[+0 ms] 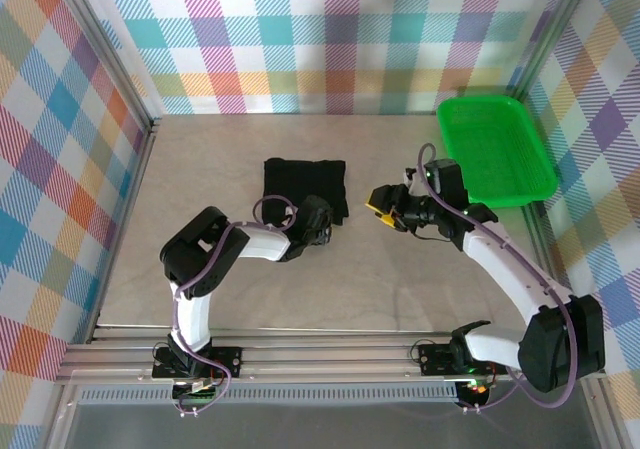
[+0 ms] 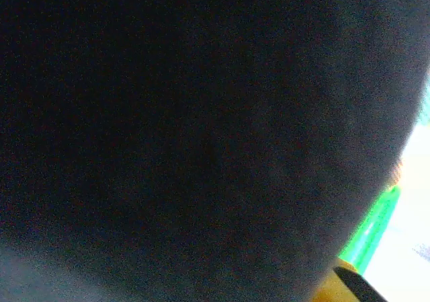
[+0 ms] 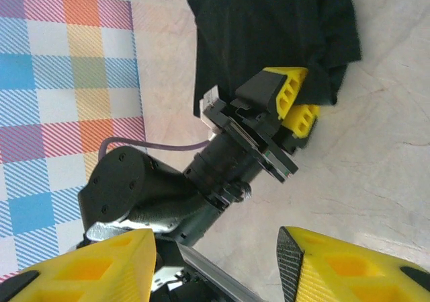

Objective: Fold and stack the t-shirts

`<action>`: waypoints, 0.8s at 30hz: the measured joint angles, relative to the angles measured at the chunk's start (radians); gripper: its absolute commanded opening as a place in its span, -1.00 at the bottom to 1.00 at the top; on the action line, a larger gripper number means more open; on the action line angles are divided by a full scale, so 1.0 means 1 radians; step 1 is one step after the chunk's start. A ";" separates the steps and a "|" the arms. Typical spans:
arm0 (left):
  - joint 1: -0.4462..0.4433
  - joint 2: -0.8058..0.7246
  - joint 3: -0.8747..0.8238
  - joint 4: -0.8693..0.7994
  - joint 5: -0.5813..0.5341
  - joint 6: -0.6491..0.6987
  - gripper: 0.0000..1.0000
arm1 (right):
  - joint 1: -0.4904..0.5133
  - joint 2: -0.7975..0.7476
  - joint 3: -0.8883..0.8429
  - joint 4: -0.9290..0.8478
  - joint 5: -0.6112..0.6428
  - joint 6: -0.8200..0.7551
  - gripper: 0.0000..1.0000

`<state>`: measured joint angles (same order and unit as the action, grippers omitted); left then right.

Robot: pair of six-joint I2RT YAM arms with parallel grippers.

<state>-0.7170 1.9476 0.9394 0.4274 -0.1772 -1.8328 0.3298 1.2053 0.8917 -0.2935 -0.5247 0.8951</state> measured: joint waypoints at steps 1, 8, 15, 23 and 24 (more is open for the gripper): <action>0.016 0.002 0.002 0.006 0.002 0.006 -1.00 | -0.005 -0.003 0.000 -0.007 0.000 -0.002 0.02; 0.275 -0.024 -0.008 -0.012 0.065 0.130 -1.00 | -0.024 -0.002 0.000 -0.020 -0.003 -0.014 0.00; 0.654 0.074 0.182 -0.093 0.319 0.451 -1.00 | -0.029 0.042 0.000 -0.013 -0.013 -0.014 -0.01; 0.859 0.352 0.668 -0.361 0.575 0.810 -1.00 | -0.029 0.109 0.009 0.005 -0.037 -0.014 -0.03; 0.866 0.380 0.729 -0.423 0.590 0.859 -1.00 | -0.029 0.119 0.016 0.005 -0.040 -0.014 -0.02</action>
<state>0.1493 2.3280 1.6688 0.0044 0.4129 -0.9737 0.3012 1.3243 0.9073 -0.2886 -0.5648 0.8810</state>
